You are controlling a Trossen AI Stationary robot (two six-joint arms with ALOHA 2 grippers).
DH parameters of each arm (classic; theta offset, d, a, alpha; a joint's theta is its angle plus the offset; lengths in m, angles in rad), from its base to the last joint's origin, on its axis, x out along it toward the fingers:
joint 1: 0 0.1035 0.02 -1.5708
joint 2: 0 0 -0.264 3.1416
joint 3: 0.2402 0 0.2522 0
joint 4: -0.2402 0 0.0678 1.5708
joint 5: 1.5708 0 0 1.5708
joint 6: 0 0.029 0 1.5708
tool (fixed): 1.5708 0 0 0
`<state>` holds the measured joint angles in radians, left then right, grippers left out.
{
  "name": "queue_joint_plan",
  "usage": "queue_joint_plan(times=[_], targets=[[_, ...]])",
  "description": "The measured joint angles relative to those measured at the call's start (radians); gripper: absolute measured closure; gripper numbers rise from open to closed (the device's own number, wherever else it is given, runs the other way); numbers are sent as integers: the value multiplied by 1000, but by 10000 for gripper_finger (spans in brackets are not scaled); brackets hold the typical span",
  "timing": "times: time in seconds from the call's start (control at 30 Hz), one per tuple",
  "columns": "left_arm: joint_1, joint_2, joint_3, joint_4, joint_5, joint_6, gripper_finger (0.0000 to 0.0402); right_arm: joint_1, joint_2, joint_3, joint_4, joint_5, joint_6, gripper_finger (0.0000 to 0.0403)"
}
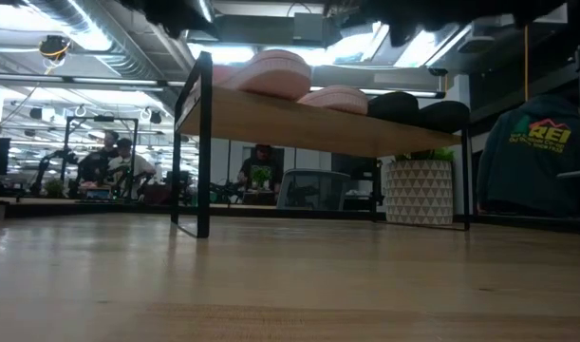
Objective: Pick and place slides into the shelf
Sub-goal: Return to Home Position
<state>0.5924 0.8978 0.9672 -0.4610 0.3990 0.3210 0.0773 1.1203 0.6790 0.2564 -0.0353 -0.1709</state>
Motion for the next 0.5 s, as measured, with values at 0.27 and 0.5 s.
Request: queue_joint_plan(times=[0.27, 0.5], targets=[[-91, -161, -38, 17, -91, -4, 401, -50, -259, 20, -253, -20, -48, 397], [-136, -336, -355, 276, -92, -102, 401, -61, -461, -120, -330, -83, 33, 397]])
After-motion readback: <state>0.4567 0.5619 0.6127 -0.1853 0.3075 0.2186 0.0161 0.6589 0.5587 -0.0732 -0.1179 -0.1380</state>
